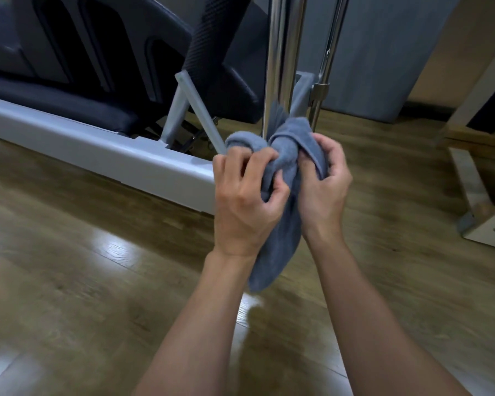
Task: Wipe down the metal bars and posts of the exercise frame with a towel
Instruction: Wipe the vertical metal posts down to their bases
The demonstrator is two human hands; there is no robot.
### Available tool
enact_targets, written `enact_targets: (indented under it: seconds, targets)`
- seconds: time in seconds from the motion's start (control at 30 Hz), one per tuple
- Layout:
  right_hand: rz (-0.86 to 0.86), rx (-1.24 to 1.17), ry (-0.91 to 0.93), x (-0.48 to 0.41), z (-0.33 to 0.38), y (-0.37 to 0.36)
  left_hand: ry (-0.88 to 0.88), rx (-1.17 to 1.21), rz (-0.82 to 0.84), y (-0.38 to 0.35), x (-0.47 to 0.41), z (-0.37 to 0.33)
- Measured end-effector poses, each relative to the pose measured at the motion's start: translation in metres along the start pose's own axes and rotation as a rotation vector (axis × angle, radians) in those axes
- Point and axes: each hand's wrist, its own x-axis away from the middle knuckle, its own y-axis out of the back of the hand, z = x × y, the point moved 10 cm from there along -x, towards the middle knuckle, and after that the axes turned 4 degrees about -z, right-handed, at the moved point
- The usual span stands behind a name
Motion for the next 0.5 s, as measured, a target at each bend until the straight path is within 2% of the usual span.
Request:
enact_targets:
  seconds: [0.1, 0.2, 0.3, 0.4, 0.5]
  targets:
    - [0.125, 0.094, -0.131, 0.01, -0.042, -0.02, 0.123, -0.002, 0.121, -0.013, 0.005, 0.02]
    - [0.155, 0.161, -0.203, 0.027, -0.064, -0.017, 0.218, 0.014, 0.173, -0.02, 0.014, 0.033]
    - [0.141, 0.165, -0.185, 0.016, -0.049, -0.012, 0.277, 0.036, 0.099, -0.014, 0.021, 0.034]
    - [0.105, 0.156, -0.049, -0.004, -0.015, -0.011, 0.377, 0.112, -0.002, -0.006, 0.025, 0.042]
    - [0.138, 0.151, -0.007, -0.001, -0.023, -0.018, 0.523, 0.161, 0.054, -0.011, 0.035, 0.053]
